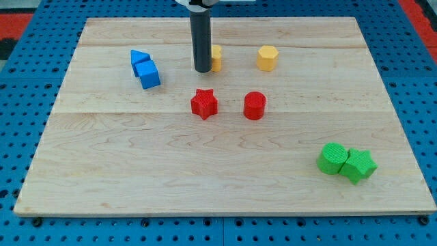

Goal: Move the blue cube to the left of the blue triangle

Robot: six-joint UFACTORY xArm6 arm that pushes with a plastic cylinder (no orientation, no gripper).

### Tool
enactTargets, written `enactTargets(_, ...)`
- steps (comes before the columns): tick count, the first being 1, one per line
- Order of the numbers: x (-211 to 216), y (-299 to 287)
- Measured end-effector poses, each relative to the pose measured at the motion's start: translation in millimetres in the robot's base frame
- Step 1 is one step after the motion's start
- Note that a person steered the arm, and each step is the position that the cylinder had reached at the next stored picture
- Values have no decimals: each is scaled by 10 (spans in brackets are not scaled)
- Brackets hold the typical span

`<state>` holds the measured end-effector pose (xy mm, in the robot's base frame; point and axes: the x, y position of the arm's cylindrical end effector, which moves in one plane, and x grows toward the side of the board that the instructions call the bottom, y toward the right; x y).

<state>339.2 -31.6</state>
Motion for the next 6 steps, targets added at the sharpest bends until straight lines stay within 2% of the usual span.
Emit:
enactTargets(2,340,-656)
enactTargets(4,406,-1610)
enactTargets(5,713,-1779)
enactTargets(6,756,-2113)
